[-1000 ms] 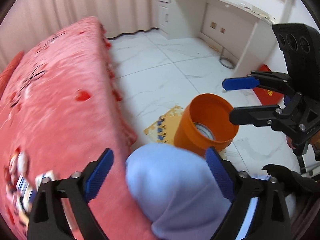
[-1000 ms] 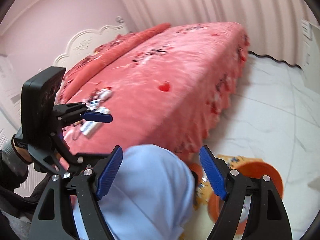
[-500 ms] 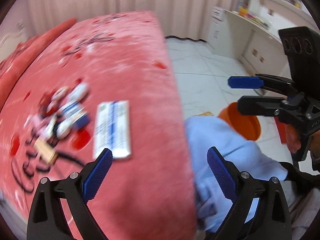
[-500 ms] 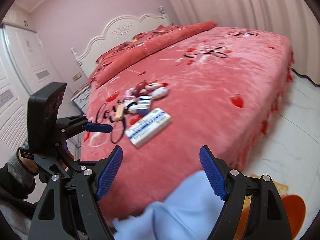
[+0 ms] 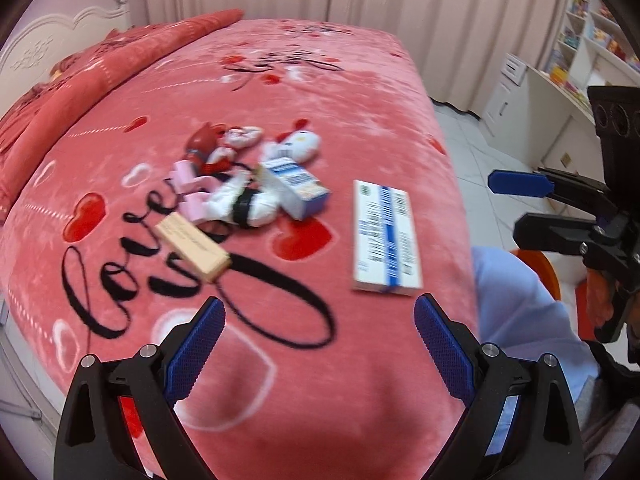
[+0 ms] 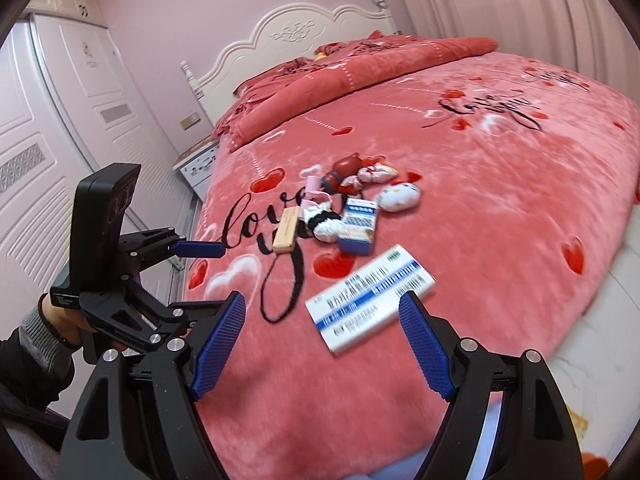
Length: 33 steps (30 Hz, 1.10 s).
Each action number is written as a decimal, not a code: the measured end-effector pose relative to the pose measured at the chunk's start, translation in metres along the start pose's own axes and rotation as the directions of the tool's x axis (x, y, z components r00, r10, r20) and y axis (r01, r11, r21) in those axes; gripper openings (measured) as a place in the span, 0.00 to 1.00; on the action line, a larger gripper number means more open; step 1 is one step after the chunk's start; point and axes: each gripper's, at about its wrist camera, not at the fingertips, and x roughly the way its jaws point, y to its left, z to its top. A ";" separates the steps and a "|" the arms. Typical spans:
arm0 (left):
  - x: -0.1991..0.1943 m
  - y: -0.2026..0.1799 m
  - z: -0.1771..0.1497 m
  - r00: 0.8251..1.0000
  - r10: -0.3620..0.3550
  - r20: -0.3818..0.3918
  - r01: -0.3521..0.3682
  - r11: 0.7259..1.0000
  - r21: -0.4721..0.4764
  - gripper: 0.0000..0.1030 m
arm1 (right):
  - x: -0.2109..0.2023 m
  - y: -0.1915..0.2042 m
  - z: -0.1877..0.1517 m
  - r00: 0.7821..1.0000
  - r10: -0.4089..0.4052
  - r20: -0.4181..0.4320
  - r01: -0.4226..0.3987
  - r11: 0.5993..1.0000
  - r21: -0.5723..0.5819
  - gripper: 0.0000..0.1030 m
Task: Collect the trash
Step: 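Grasp the wooden stick with the left tool while the right tool grasps the white medicine box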
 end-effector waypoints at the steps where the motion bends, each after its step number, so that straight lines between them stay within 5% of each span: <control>1: 0.001 0.006 0.002 1.000 0.004 0.002 -0.004 1.000 -0.005 0.91 | 0.006 0.001 0.004 1.000 0.005 -0.004 -0.005 1.000 -0.006 0.76; 16: 0.058 0.090 0.016 0.998 0.054 -0.025 -0.059 0.957 -0.283 0.91 | 0.098 -0.013 0.043 0.996 0.007 -0.085 -0.010 0.999 -0.036 0.76; 27: 0.090 0.104 0.015 0.984 0.171 -0.049 -0.177 0.917 -0.358 0.90 | 0.125 -0.025 0.043 0.994 0.017 -0.111 -0.017 1.000 0.005 0.76; 30: 0.089 0.102 0.012 0.979 0.199 -0.042 -0.202 0.925 -0.322 0.66 | 0.126 -0.026 0.041 0.994 0.011 -0.112 -0.010 1.000 0.009 0.76; 32: 0.080 0.109 0.009 0.984 0.172 -0.041 -0.177 0.937 -0.302 0.31 | 0.126 -0.026 0.041 0.994 0.008 -0.112 -0.008 1.000 0.002 0.76; 33: 0.073 0.113 0.006 0.988 0.145 -0.048 -0.153 0.945 -0.291 0.29 | 0.126 -0.025 0.041 0.994 0.004 -0.111 -0.004 1.000 -0.004 0.76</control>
